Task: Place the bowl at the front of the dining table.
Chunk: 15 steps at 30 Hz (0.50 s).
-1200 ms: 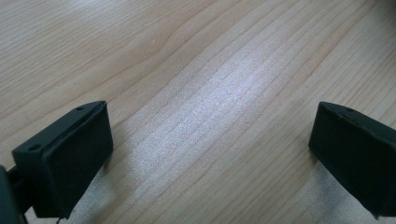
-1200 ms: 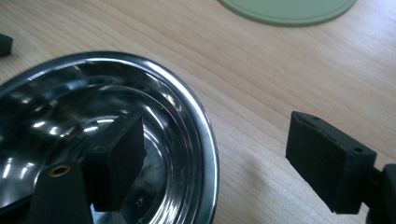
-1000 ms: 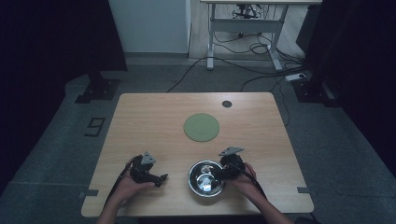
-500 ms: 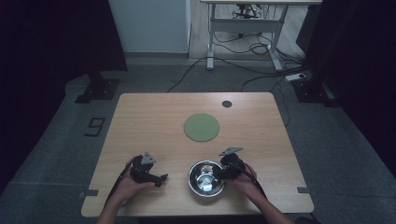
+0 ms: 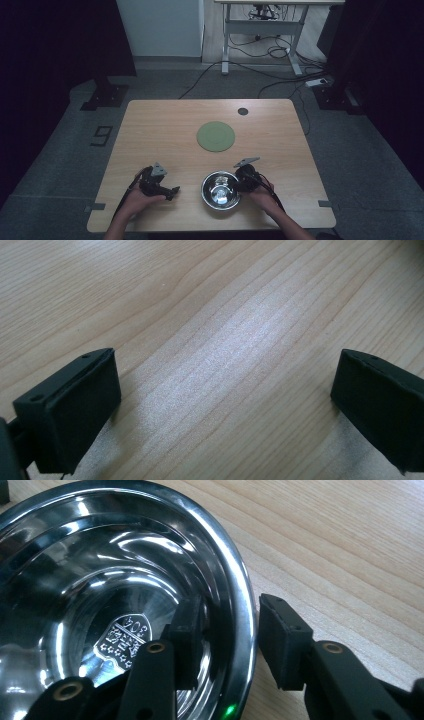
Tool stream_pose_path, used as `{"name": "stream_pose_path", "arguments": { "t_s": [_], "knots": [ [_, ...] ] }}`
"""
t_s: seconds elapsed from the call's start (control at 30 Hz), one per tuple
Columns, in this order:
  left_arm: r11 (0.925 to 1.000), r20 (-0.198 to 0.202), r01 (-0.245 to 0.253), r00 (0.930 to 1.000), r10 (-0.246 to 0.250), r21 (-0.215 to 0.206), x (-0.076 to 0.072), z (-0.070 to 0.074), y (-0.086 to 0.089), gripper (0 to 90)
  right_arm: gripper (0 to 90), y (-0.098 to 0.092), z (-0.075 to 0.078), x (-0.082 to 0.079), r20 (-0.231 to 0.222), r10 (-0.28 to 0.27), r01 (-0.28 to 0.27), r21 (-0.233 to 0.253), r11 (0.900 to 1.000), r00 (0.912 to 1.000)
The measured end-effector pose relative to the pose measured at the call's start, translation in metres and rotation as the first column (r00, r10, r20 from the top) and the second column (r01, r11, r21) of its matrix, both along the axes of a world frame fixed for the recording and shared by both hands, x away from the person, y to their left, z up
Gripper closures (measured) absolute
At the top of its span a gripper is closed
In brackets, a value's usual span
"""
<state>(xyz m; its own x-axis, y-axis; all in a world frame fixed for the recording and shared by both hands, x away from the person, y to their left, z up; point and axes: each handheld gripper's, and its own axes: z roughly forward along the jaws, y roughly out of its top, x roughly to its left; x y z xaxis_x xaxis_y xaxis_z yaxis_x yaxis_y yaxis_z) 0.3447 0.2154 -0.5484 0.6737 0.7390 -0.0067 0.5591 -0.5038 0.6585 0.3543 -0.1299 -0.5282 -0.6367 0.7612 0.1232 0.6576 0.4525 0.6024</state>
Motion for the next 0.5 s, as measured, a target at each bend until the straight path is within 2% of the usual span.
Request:
{"name": "stream_pose_path", "arguments": {
  "t_s": [0.23,0.5],
  "knots": [
    [1.0,0.0,0.0,1.0,0.0,-0.001,0.0,0.0,-0.0003,0.0,71.2,-0.0013,0.0008,0.0004,0.001,-0.002,0.002,0.014,1.0,1.0],
    [1.0,0.001,0.001,1.0,-0.001,0.0,0.0001,0.0,-0.0007,0.0,72.6,-0.0027,0.001,0.001,0.001,-0.002,0.002,0.023,1.0,1.0]
  ]
}}
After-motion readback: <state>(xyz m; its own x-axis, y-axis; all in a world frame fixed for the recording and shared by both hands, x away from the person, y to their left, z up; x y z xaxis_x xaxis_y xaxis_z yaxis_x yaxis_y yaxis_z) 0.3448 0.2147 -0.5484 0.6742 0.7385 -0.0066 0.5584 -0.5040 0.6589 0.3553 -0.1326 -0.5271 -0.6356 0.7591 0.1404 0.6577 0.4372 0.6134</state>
